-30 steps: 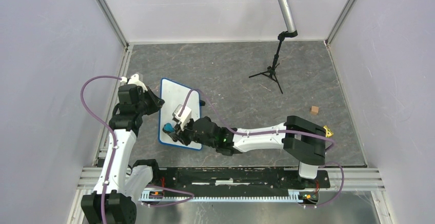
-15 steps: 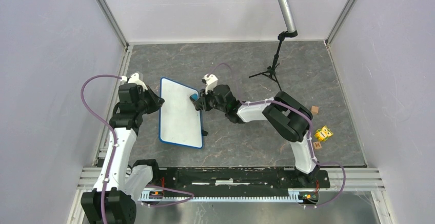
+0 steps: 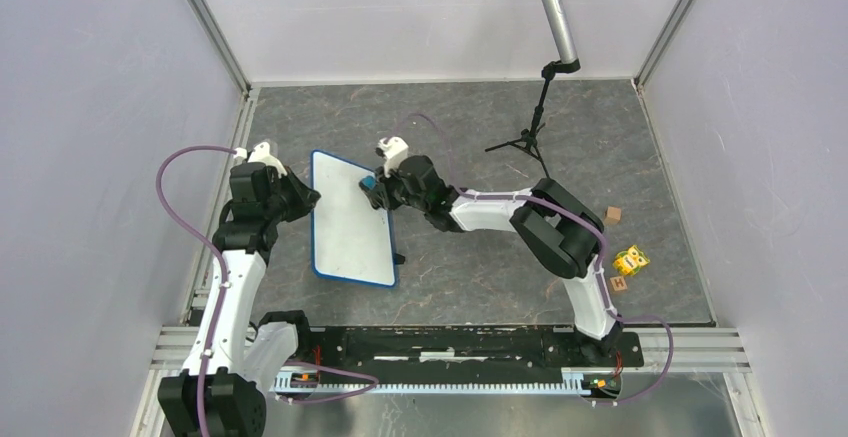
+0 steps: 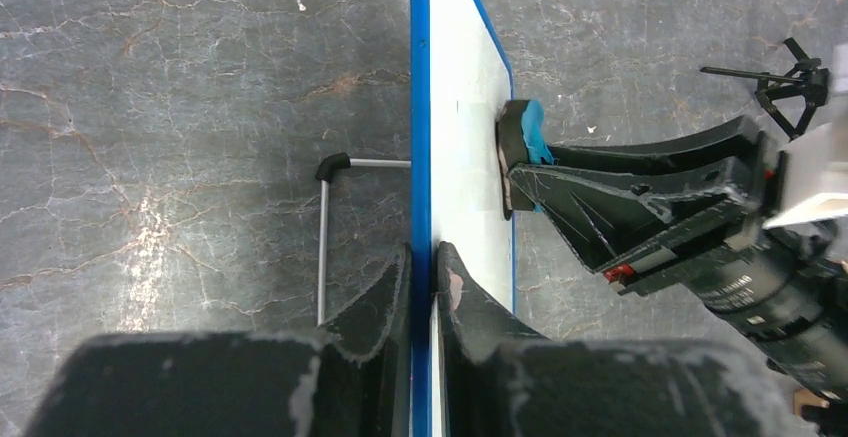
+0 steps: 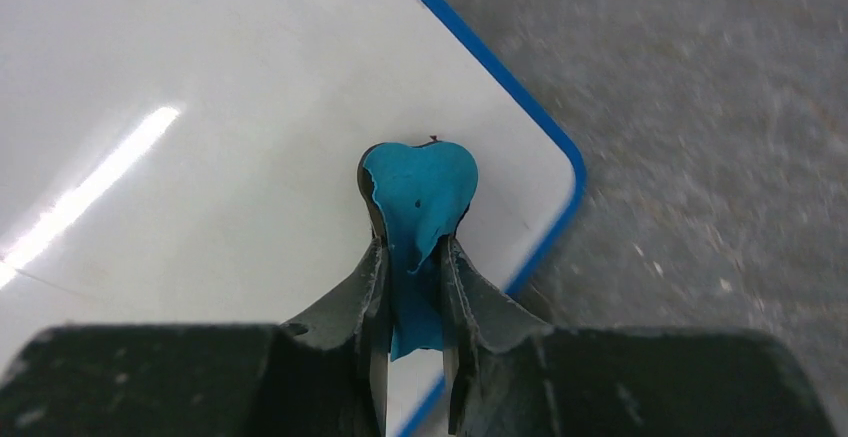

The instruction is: Erase the whiteboard

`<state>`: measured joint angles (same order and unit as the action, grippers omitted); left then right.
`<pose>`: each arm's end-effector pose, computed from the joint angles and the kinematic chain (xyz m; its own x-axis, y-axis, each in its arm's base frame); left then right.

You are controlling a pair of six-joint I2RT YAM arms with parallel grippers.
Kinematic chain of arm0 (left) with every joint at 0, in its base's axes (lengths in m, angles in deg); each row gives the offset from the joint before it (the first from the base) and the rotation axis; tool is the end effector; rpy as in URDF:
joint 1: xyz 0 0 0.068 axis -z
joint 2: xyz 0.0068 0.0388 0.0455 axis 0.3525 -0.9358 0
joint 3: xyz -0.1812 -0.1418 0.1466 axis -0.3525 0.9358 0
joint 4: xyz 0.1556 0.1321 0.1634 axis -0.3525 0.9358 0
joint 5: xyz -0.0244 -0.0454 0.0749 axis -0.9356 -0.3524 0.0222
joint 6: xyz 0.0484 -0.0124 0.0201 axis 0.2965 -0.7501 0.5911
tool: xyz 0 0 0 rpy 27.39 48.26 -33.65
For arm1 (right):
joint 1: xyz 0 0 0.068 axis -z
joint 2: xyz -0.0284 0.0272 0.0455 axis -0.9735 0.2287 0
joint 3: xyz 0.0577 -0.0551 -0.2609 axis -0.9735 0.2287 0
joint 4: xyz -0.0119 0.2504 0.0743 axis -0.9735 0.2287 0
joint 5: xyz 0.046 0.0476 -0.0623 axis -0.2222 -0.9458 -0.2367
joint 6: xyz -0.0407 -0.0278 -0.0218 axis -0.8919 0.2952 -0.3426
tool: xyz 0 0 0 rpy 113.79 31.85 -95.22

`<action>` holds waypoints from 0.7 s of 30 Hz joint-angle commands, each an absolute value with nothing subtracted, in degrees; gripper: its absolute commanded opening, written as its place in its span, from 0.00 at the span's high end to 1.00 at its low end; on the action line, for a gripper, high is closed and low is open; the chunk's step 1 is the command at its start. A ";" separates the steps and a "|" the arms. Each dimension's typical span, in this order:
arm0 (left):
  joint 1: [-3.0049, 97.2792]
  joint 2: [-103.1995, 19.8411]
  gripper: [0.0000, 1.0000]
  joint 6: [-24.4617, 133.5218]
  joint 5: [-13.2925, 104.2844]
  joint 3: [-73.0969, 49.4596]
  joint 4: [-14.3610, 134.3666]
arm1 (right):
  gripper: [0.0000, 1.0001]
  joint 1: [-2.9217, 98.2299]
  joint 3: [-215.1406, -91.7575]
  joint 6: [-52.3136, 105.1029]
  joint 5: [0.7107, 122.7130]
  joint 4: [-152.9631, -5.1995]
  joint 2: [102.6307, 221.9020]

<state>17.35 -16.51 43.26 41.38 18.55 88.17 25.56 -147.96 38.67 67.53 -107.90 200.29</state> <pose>0.1921 0.0034 0.2782 -0.5678 -0.4125 -0.7123 -0.1088 0.8954 -0.4318 0.2853 0.3569 0.1600 -0.4705 -0.0638 -0.8801 -0.6813 0.6600 0.3165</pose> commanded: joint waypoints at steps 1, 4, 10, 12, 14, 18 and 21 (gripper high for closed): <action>18.18 -17.06 0.98 43.08 36.02 19.00 89.97 | 0.95 18.11 -160.62 32.74 64.74 -100.11 200.53; 18.26 -16.79 0.98 43.08 35.87 19.04 89.92 | 0.94 17.32 -165.80 31.03 65.79 -98.01 201.62; 18.25 -16.37 0.98 43.17 36.18 19.11 89.96 | 0.94 17.87 -177.23 26.59 66.95 -89.30 206.97; 18.26 -16.32 0.98 43.17 36.12 19.06 89.97 | 0.94 18.30 -176.54 26.93 66.77 -89.33 207.18; 18.29 -15.96 0.98 43.24 36.33 19.15 89.95 | 0.94 19.63 -175.12 28.50 65.72 -90.94 207.29; 18.41 -15.54 0.98 43.26 36.96 19.16 89.92 | 0.93 23.14 -178.26 31.19 62.40 -88.50 210.98; 18.35 -15.88 0.98 43.26 37.15 19.21 89.92 | 0.93 24.97 -177.39 31.03 61.64 -88.00 212.77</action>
<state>17.35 -16.47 43.26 41.55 18.59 88.80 22.30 -177.56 30.45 63.44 -93.52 208.36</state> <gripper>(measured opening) 0.165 0.244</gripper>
